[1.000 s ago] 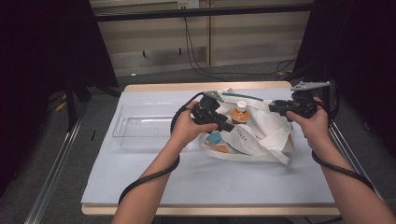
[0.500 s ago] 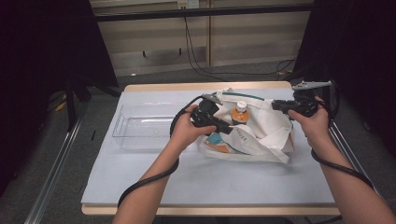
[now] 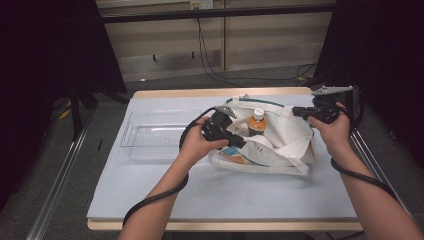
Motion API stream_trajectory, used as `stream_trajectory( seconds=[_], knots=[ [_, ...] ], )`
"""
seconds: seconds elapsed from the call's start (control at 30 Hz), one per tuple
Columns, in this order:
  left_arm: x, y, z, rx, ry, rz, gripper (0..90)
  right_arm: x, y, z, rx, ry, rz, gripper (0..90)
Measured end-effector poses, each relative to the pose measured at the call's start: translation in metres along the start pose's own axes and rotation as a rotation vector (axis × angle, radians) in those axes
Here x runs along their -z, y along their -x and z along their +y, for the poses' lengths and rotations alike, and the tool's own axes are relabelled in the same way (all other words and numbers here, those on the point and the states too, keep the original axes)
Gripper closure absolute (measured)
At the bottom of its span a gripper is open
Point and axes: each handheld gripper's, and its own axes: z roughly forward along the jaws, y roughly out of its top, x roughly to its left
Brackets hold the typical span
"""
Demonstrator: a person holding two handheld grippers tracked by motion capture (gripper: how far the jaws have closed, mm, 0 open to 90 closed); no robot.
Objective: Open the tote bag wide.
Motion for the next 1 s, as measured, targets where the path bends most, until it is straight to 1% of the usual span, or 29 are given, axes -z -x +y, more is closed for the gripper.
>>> stream_trajectory(
  seconds=[0.03,0.17,0.23,0.33,0.4,0.47,0.5,0.57,0.6,0.63,0.7,0.83,0.9,1.0],
  knots=[
    [0.0,0.0,-0.001,-0.001,-0.001,-0.001,77.7,-0.001,0.001,0.0,0.005,0.0,0.0,84.8],
    [-0.001,0.001,-0.004,-0.013,-0.006,-0.008,80.0,-0.001,0.004,-0.002,-0.008,0.001,-0.004,87.1],
    [-0.002,0.002,-0.005,-0.02,-0.007,-0.007,80.5,-0.002,0.006,-0.003,-0.023,0.001,0.0,87.5],
    [-0.001,0.003,-0.006,-0.035,-0.018,-0.002,81.7,-0.002,0.007,-0.003,-0.024,0.0,-0.001,87.9],
    [-0.002,0.004,-0.008,-0.03,-0.009,-0.006,82.5,-0.003,0.007,-0.002,-0.027,-0.001,-0.004,88.0],
    [-0.002,0.004,-0.009,-0.04,-0.025,-0.004,82.7,-0.003,0.007,-0.002,-0.025,-0.007,-0.011,88.2],
    [-0.003,0.004,-0.01,-0.038,-0.018,-0.009,83.0,-0.003,0.007,-0.001,-0.024,-0.008,-0.012,88.2],
    [-0.004,0.004,-0.012,-0.037,-0.02,-0.013,83.9,-0.004,0.007,-0.001,-0.018,-0.007,-0.02,88.2],
    [-0.005,0.004,-0.013,-0.039,-0.021,-0.011,84.1,-0.004,0.007,-0.001,-0.024,-0.009,-0.02,88.2],
    [-0.006,0.005,-0.014,-0.03,-0.015,-0.014,84.3,-0.004,0.008,-0.002,-0.025,-0.008,-0.021,88.2],
    [-0.007,0.005,-0.015,-0.04,-0.025,-0.017,84.8,-0.004,0.009,-0.003,-0.031,-0.01,-0.024,88.2],
    [-0.008,0.006,-0.017,-0.036,-0.02,-0.021,84.9,-0.006,0.011,-0.006,-0.044,-0.009,-0.027,88.1],
    [-0.008,0.006,-0.018,-0.042,-0.023,-0.027,85.0,-0.006,0.012,-0.007,-0.041,-0.011,-0.027,88.1],
    [-0.009,0.008,-0.021,-0.048,-0.026,-0.024,85.5,-0.008,0.012,-0.008,-0.045,-0.013,-0.033,88.0]
  ],
)
